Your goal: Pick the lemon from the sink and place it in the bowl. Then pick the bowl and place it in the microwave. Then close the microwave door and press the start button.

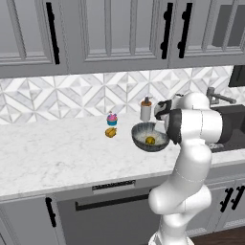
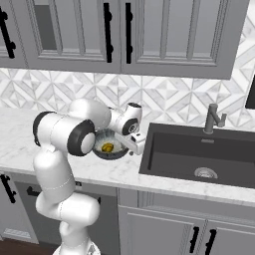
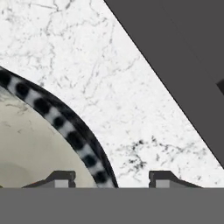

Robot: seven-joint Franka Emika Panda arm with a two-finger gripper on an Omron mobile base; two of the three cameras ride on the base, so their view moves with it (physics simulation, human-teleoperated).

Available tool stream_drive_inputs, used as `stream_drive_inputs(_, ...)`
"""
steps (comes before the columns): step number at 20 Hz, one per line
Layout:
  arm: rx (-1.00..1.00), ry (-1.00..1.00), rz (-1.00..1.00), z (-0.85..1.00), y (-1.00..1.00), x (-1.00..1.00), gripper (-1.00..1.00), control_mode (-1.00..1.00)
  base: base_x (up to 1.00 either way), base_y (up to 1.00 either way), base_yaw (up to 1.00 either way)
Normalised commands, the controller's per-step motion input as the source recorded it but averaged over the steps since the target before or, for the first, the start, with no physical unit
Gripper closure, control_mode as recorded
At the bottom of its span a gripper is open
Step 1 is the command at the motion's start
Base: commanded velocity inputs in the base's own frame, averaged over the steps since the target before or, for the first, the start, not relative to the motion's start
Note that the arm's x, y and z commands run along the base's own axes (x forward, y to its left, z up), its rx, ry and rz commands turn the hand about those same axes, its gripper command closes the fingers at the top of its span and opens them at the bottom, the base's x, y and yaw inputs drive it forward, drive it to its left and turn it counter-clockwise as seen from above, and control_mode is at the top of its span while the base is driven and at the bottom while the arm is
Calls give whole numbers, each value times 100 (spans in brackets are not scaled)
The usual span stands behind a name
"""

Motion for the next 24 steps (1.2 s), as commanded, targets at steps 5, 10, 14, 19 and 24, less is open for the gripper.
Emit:
stream_drive_inputs(5,-4,-5,0,-10,27,-6,100,-100,0,0,0)
stream_drive_inputs(10,-6,-6,0,-13,31,-14,100,-100,0,0,0)
stream_drive_inputs(14,0,-10,-6,9,1,-68,100,-100,0,0,0)
stream_drive_inputs(19,4,0,-28,41,0,-73,100,-100,0,0,0)
stream_drive_inputs(24,8,-1,-36,62,3,-61,100,-100,0,0,0)
